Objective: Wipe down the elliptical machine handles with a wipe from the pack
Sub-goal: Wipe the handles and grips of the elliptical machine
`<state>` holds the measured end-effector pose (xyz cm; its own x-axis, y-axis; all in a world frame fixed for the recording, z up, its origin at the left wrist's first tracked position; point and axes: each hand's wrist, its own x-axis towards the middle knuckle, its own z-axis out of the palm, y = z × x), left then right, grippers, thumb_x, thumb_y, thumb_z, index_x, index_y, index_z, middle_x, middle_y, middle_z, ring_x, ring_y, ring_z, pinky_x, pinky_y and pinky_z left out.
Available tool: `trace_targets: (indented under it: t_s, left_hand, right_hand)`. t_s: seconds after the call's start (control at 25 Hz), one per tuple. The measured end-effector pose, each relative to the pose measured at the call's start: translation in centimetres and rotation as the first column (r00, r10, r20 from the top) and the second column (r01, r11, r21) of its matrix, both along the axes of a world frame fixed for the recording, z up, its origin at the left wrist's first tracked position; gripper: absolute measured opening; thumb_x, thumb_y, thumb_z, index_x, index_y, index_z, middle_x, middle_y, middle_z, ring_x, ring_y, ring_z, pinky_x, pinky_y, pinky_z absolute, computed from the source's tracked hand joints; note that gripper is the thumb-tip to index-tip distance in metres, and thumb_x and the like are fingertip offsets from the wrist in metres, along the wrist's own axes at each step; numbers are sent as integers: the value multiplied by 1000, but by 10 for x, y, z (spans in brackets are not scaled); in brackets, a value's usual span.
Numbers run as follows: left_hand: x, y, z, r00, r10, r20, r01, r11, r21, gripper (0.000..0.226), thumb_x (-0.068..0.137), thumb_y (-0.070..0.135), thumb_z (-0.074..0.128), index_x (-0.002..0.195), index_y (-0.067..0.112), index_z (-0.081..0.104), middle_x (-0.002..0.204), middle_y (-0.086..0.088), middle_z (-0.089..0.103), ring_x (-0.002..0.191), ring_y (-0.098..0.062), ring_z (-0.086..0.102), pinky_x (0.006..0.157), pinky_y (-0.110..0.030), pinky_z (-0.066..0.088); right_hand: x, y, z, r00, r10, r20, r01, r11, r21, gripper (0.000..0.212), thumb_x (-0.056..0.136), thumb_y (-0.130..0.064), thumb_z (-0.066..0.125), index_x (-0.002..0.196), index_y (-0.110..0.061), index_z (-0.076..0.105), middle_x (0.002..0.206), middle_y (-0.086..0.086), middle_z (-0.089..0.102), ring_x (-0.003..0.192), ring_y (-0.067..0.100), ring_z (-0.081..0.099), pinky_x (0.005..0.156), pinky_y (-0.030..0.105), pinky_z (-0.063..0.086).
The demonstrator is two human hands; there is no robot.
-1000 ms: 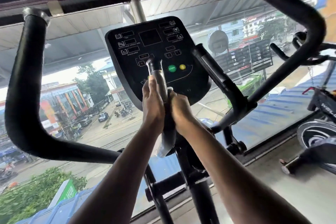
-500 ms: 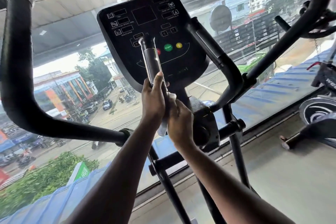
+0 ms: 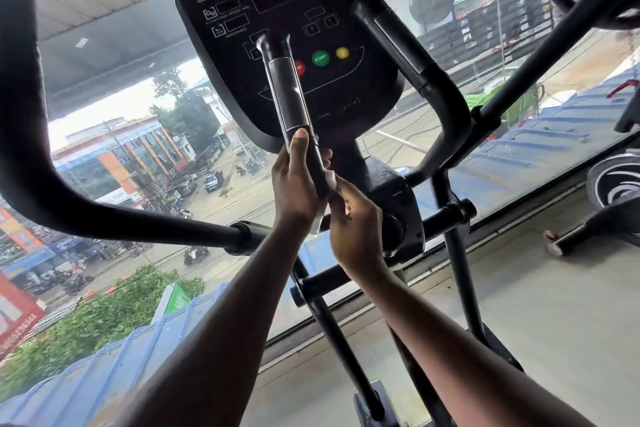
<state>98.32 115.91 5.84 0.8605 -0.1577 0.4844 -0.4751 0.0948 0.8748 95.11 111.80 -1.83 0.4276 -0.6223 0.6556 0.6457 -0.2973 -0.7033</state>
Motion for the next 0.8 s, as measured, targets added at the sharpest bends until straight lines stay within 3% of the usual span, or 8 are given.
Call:
trace_targets:
  t_s: [0.12,0.2,0.36,0.44,0.52,0.64,0.72,0.8]
  left_hand:
    - [6,9,-24,997,-61,-46,63,997,43,52,98,48,38,71,24,75,65,5,68,65,-7,63,68,-26,49]
    - [15,15,-40,995,-81,-57,85,994,73,55,84,66,38,80,29,78,77,3,74,79,-12,67,79,-31,51]
    - [25,16,-52,996,-90,14,88,989,117,87,76,75,30,101,3,71,100,-21,71,91,-28,67,83,-43,50]
    - [28,17,-56,995,-99,30,96,989,109,93,76,81,33,104,-1,68,105,-24,70,97,-33,67,86,-45,51]
    - [31,19,-60,993,-113,34,108,988,110,98,72,88,38,104,0,68,105,-24,70,96,-34,67,84,-44,52]
    - [31,19,-61,994,-90,67,80,986,144,101,73,86,34,106,-3,67,103,-23,71,89,-28,68,79,-37,51]
    - [32,19,-64,992,-93,88,78,984,158,107,72,87,32,107,-9,65,102,-26,70,92,-30,68,80,-35,51]
    - [37,20,-69,987,-112,118,92,982,166,112,70,91,32,99,-12,65,97,-27,69,90,-31,67,80,-31,51]
  right_hand:
    - [-5,6,7,996,-49,75,49,999,4,32,97,-5,45,122,0,62,122,8,66,115,11,61,98,29,51]
    - [-2,16,-14,989,-97,116,101,994,-35,30,97,-1,48,123,4,61,123,12,64,117,16,60,98,29,50]
    - [16,10,-39,990,-34,-134,43,997,60,23,90,-8,60,111,-9,69,104,2,71,95,15,67,82,41,54]
    - [14,10,-34,995,37,-87,-23,987,157,23,91,-10,60,112,-9,69,105,-1,70,96,11,66,85,37,55]
    - [10,20,-32,1000,-25,3,24,990,136,24,93,-8,57,115,-4,67,111,-6,65,104,8,63,91,23,51]
    - [33,16,-51,983,-3,-184,8,1000,24,24,92,-7,56,113,-7,69,110,0,67,103,11,62,92,27,50]
    - [49,8,-59,923,152,-354,-105,983,148,23,91,-10,57,108,-12,71,106,3,68,97,15,65,91,35,51]
    - [45,14,-56,957,85,-279,-34,983,182,22,93,-12,55,110,-12,70,106,4,67,96,13,64,90,22,50]
